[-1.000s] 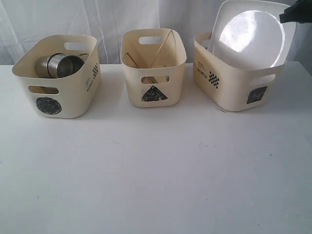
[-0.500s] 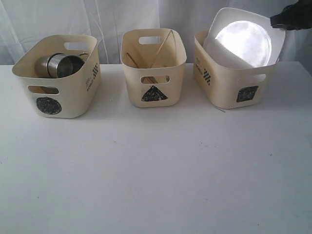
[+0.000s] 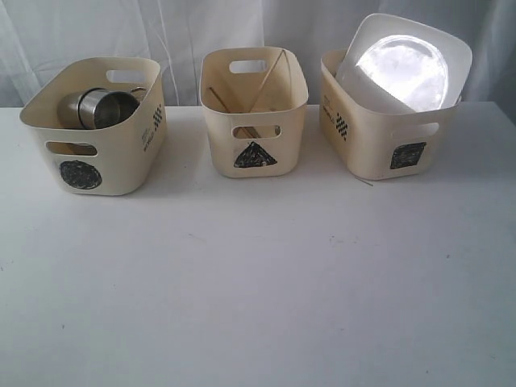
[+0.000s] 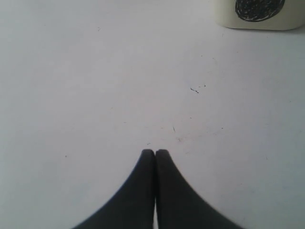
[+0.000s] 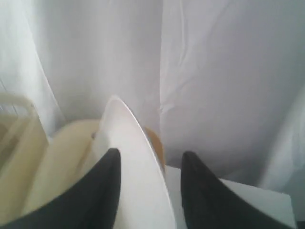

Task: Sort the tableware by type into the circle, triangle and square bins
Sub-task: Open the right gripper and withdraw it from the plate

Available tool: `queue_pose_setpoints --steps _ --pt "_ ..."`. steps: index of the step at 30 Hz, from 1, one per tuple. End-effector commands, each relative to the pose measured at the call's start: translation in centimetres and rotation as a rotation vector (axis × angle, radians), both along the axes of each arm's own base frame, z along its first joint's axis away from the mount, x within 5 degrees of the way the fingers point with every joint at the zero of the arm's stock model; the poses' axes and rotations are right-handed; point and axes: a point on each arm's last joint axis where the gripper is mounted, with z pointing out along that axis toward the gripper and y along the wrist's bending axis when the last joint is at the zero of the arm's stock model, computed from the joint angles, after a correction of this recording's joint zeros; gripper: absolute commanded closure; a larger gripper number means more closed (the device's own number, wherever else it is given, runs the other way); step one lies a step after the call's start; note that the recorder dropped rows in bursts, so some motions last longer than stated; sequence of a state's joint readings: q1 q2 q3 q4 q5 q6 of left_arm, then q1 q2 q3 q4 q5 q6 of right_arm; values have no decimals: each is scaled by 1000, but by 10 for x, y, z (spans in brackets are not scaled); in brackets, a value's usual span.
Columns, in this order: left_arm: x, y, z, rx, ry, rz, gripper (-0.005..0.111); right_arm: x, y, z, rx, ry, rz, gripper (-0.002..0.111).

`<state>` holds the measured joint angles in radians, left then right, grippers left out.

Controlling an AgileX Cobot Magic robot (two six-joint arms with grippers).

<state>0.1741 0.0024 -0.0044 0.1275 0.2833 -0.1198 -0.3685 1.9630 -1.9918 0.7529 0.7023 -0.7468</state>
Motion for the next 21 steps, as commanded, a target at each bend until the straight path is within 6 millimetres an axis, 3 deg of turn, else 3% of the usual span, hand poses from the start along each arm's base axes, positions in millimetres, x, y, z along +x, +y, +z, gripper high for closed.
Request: queue_pose_setpoints --steps 1,2,3,6,9,12,16,18,21 --pt "0 0 -1 -2 2 -5 107 -33 18 40 325 67 -61 95" --pt "0 0 -1 -2 2 -5 107 -37 21 42 387 96 -68 106" --pt "0 0 -1 -2 2 -5 107 -39 24 44 436 106 -80 108" --pt "0 0 -1 -2 2 -5 107 -46 29 55 614 46 -173 108" --pt "0 0 -1 -2 2 -5 107 -68 34 78 613 -85 -221 108" --pt "0 0 -1 -2 2 -5 107 -117 44 117 401 -336 -277 108" --pt "0 0 -1 -2 2 -5 107 -194 63 143 244 -573 -335 108" --pt "0 0 -1 -2 2 -5 107 -222 75 132 238 -563 -325 108" --pt "0 0 -1 -2 2 -5 107 -244 95 95 186 -469 -260 108"
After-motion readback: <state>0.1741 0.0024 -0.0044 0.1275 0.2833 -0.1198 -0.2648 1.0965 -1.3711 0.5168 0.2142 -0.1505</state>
